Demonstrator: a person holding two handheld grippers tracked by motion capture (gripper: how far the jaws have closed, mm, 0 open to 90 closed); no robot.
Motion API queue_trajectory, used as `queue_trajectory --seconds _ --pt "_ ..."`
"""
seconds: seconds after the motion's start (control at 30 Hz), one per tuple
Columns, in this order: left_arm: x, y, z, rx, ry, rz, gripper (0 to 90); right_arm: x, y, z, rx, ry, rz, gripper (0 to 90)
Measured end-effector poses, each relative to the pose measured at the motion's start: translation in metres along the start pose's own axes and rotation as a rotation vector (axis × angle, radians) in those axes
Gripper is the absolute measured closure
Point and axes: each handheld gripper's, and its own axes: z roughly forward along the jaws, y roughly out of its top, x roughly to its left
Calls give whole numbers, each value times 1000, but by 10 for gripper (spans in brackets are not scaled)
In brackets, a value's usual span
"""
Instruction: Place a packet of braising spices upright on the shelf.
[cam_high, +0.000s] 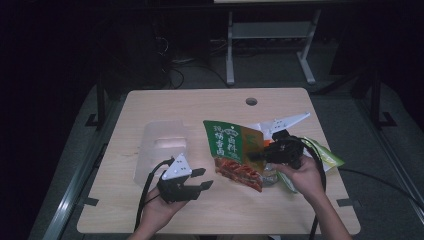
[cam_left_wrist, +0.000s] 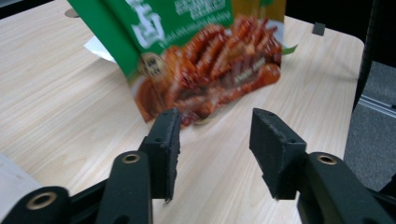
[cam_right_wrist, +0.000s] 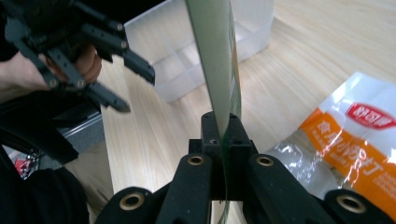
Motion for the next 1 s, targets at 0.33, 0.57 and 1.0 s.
queue_trajectory --seconds 0.33,0.57,1.0 --pt "-9 -10 -3 12 -38 50 413 2 25 7 -17 3 -4 900" --pt "-12 -13 -4 5 -62 51 377 2 45 15 -30 17 -11 900" --pt "-12 -19 -3 7 -92 73 341 -2 80 32 -43 12 -26 900"
